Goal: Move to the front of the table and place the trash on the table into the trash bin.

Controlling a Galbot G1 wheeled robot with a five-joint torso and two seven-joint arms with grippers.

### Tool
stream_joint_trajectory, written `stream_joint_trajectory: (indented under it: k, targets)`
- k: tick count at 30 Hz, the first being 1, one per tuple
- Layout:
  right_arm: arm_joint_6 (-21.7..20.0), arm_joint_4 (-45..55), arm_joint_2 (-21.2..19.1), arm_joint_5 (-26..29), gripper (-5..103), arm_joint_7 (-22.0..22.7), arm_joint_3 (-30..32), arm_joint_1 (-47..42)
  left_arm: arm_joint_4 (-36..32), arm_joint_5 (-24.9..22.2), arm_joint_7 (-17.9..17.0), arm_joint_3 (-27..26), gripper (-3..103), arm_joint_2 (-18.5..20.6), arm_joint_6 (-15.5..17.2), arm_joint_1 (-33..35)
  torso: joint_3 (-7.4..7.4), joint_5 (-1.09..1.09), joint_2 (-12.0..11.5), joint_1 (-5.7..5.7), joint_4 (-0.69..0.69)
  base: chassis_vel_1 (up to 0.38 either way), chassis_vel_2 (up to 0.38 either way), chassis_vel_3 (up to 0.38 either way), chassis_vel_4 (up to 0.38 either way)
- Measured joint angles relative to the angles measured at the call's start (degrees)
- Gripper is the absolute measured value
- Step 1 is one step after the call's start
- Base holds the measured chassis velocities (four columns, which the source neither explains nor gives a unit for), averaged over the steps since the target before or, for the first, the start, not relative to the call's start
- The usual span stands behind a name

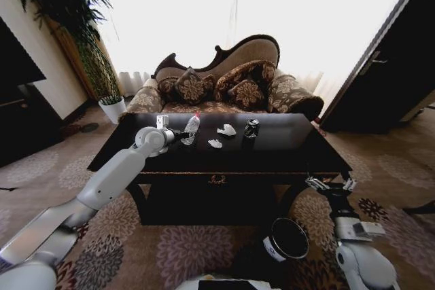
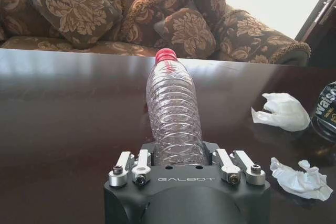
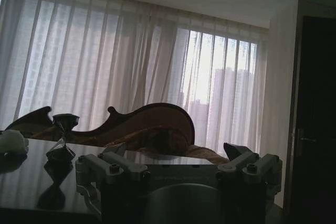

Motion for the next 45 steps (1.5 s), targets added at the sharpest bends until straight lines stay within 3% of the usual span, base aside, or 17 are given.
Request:
stream_joint_trajectory:
  k: [3,5,7,10,13,14,17,18,23,24,27,31,34,36,37,44,45]
  targets:
    - [0.25,-0.24,-0.02,0.09,100,0.08,-0.02,0.08,-5.55,2.44,1.99,-2.97,36,3.79,-1.48,3.9,0.0,0.0,0.0,0.0,0.01,0.0,0.0,0.0,0.0]
    - [0.42,-0.35,-0.06,0.1,100,0.09,-0.02,0.09,-7.87,3.1,3.13,-4.2,36,5.1,-2.33,5.63,0.0,0.01,0.0,0.0,0.02,0.0,0.0,0.0,0.0]
    - [0.7,-0.52,-0.16,0.12,100,0.1,-0.05,0.11,-13.71,4.95,6.92,-8.3,33,7.97,-3.94,11.04,-0.01,0.0,0.0,0.0,0.01,0.0,0.0,0.0,0.0]
    - [0.79,-0.59,-0.21,0.12,100,0.09,-0.13,0.25,-17.65,5.56,9.86,-11.74,33,9.46,-4.6,15.22,-0.01,0.0,0.0,-0.01,0.02,0.0,0.0,0.0,0.0]
    - [0.87,-0.61,-0.49,0.15,100,0.05,-0.28,0.4,-23.49,7.52,17.24,-20.12,33,11.53,-5.64,23.83,-0.01,0.01,0.0,-0.01,-0.01,0.0,0.0,0.0,0.0]
    - [0.87,-0.61,-0.49,0.15,100,0.05,-0.28,0.4,-23.49,7.52,17.24,-20.12,33,11.53,-5.64,23.83,-0.01,0.01,0.0,-0.01,-0.01,0.0,0.0,0.0,0.0]
    - [1.06,-0.34,-0.98,0.18,100,-0.06,-0.3,0.23,-26.91,13.89,29.18,-30.69,33,12.51,-7.85,34.76,-0.02,0.02,0.0,-0.01,0.02,0.0,0.0,0.0,0.0]
    - [1.06,-0.34,-0.98,0.18,100,-0.06,-0.3,0.23,-26.91,13.89,29.18,-30.69,33,12.51,-7.85,34.76,-0.02,0.02,0.0,-0.01,0.02,0.0,0.0,0.0,0.0]
    - [2.11,0.09,-2.11,-0.35,100,-1.36,-0.29,0.11,-28.98,18.94,46.86,-40.62,33,12.04,-11.52,45.1,-0.02,0.0,0.0,-0.01,0.02,0.0,0.0,0.0,0.0]
    - [2.11,0.09,-2.11,-0.35,100,-1.36,-0.29,0.11,-28.98,18.94,46.86,-40.62,33,12.04,-11.52,45.1,-0.02,0.0,0.0,-0.01,0.02,0.0,0.0,0.0,0.0]
    - [4.12,0.9,-2.75,-1.98,100,-2.24,-0.02,-0.59,-30.3,20.06,53.74,-44.56,33,11.95,-12.21,48.23,-0.02,0.01,0.0,-0.01,-0.01,0.0,0.0,0.0,0.0]
    - [7.17,1.38,-3.37,-7.74,100,-2.51,0.69,-0.81,-31.62,20.13,55.26,-46.22,33,11.98,-11.62,49.54,-0.02,0.01,0.0,-0.01,0.0,0.0,0.0,0.0,0.0]
    - [13.47,2.06,-5.76,-22.51,100,-1.56,3.44,-0.08,-32.91,18.77,53.48,-46.47,33,12.21,-10.45,50.4,-0.02,0.01,0.01,-0.01,-0.01,0.0,0.0,0.0,0.0]
    - [14.32,2.32,-6.34,-25.69,100,-0.87,3.88,0.09,-33.03,18.39,53.27,-46.43,33,12.26,-10.24,50.47,-0.01,0.01,0.01,-0.01,0.0,0.0,0.0,0.0,0.0]
    - [15.8,3.36,-8.37,-33.47,100,1.31,4.79,0.5,-33.18,17.63,53.03,-46.24,33,12.35,-9.71,50.52,-0.01,0.02,0.0,-0.01,0.0,0.0,0.0,0.0,0.0]
    - [16.18,9.39,-12.64,-52.63,100,8.1,4.79,1.51,-34.05,14.14,53.02,-44.57,33,12.44,-7.18,49.35,-0.01,0.0,0.0,0.0,0.0,0.0,0.0,0.0,0.0]
    - [16.18,9.39,-12.64,-52.63,100,8.1,4.79,1.51,-34.05,14.14,53.02,-44.57,33,12.44,-7.18,49.35,-0.01,0.0,0.0,0.0,0.0,0.0,0.0,0.0,0.0]
